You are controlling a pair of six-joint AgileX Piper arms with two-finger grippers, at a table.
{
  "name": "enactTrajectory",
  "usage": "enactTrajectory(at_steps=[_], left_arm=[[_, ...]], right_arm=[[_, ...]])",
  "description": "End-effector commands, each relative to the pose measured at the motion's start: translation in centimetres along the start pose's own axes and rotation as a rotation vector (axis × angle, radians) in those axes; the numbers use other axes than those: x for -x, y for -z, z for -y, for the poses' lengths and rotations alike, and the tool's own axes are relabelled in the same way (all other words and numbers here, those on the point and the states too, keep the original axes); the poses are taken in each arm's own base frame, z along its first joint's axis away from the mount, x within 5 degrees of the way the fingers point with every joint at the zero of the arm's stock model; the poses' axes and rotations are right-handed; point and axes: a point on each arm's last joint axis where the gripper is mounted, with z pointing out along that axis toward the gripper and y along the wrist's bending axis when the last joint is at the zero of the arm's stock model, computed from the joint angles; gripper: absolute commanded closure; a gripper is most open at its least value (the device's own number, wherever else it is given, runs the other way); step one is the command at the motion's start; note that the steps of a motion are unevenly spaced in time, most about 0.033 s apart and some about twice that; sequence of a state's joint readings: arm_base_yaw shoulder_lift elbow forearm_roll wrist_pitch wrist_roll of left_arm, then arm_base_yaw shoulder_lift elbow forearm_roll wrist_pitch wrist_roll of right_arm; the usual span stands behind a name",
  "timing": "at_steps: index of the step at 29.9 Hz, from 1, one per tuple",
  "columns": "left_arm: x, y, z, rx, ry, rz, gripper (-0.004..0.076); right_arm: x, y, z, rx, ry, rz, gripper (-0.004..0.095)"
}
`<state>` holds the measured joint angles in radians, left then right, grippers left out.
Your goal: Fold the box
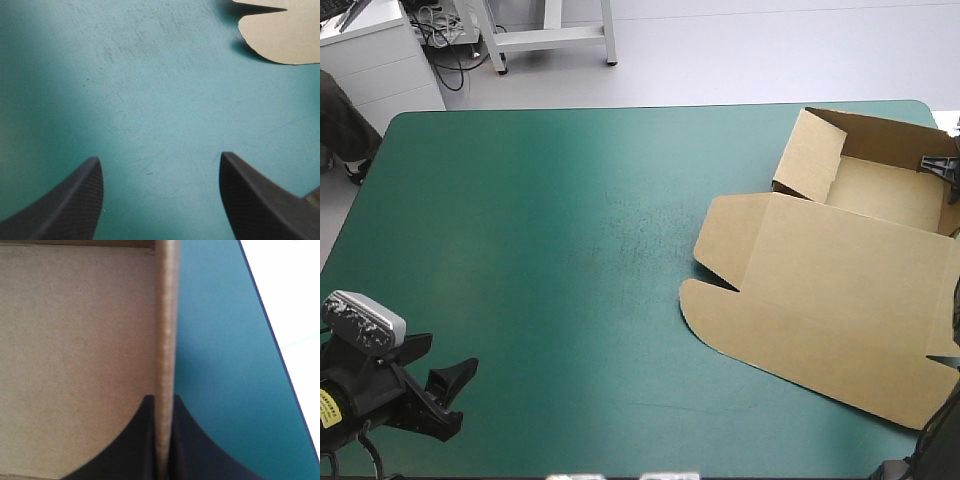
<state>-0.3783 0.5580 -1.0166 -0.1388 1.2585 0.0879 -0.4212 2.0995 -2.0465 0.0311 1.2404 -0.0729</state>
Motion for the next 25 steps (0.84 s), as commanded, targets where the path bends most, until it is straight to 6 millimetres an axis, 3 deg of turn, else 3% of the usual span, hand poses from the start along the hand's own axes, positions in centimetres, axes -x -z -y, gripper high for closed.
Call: enactTrajectory(at_steps=[1, 5, 9, 12, 19, 25], left_arm=[[1.0, 0.3, 0.0, -0.003, 0.002, 0.07, 0.0253], [0.9, 0.3, 0.0, -0.003, 0.006, 0.066, 0.0253], [0.9, 0.3, 0.0, -0.004, 0.006, 0.063, 0.0253], [0.9, 0.3, 0.0, -0.004, 0.006, 0.063, 0.0253], [0.9, 0.3, 0.0, -0.002, 0.006, 0.063, 0.0253], [1.0, 0.3, -0.2, 0.025, -0.004, 0.073, 0.0253]], right_arm=[[0.3, 4.3, 0.1, -0.011, 0.027, 0.106, 0.0871], [0.2, 4.3, 0.2, -0.009, 0.042, 0.102, 0.0648], [0.3, 4.3, 0.0, 0.014, 0.036, 0.107, 0.0277], [0.2, 4.4, 0.0, 0.015, 0.029, 0.106, 0.0126], [0.1, 7.2, -0.5, 0.048, -0.004, 0.168, 0.0157], [-0.7, 11.9, -2.7, 0.197, -0.005, 0.263, 0.022]])
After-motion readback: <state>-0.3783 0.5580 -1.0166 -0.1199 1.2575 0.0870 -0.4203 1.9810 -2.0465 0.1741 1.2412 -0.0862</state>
